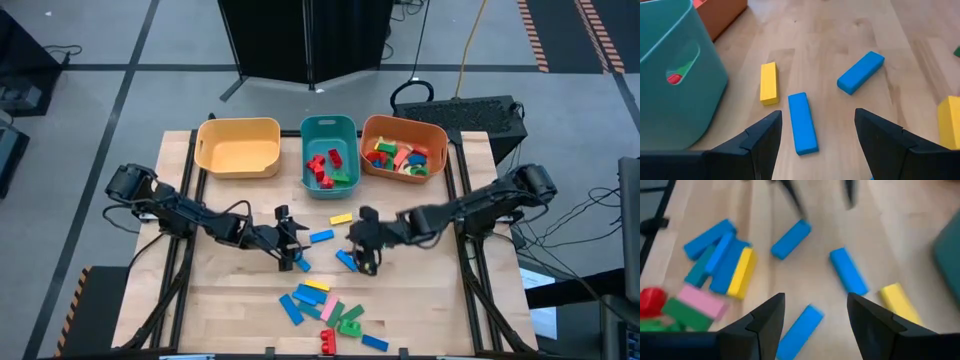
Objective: Sort blocks by size
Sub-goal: Put the green 2 stud game piece into the blue bin
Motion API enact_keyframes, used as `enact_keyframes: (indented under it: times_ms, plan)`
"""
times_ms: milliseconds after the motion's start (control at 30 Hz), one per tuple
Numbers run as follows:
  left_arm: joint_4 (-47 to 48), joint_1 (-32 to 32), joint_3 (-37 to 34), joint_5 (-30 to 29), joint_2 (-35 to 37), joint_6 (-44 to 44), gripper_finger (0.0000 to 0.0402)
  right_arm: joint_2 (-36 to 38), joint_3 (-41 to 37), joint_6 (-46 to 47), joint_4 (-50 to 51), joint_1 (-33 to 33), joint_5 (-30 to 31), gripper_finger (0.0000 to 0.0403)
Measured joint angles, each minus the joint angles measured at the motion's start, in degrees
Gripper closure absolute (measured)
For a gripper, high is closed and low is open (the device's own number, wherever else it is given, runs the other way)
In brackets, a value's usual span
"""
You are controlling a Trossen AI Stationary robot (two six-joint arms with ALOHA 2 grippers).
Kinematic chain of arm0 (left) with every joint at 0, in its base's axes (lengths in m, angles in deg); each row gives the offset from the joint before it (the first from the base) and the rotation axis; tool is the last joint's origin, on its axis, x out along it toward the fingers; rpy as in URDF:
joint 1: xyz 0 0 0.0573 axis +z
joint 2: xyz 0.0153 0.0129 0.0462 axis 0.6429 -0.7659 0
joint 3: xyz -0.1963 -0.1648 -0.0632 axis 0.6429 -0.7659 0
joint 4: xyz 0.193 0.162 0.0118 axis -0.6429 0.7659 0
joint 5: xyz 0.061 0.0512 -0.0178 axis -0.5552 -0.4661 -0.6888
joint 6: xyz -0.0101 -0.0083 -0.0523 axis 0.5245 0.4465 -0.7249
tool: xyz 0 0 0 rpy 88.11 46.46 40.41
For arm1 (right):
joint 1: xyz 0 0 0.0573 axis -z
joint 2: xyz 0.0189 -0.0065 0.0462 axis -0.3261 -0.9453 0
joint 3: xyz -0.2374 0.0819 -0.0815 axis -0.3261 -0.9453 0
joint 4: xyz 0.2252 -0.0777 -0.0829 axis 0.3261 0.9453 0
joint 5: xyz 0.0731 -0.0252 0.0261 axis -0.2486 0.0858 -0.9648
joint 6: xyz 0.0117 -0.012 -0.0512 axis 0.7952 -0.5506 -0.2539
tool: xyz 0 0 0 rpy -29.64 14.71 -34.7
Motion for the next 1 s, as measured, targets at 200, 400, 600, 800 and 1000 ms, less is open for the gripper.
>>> enact_keyframes:
  times_ms: [200,400,600,800,1000]
  plan:
    - [-0.17,0.40,0.00,-0.13,0.00,0.42,0.0160,-0.16,-1.99,1.54,-0.48,-7.72,2.39,0.0202]
    - [-3.00,0.35,0.02,-0.15,0.00,2.51,0.0160,-0.16,-2.01,1.41,-5.01,-13.68,0.44,0.0202]
    - [-3.23,-0.29,0.02,-0.12,0.00,-5.56,0.0160,-1.25,-2.01,1.39,-8.38,-17.19,0.61,0.0202]
    - [-7.15,-1.44,0.04,1.99,0.00,-6.26,0.0160,-5.29,-1.99,5.67,-14.38,-18.82,1.02,0.0202]
    - [-10.67,-4.19,0.07,3.78,0.00,-6.36,0.0160,-9.59,-1.99,13.28,-17.85,-19.78,2.58,0.0202]
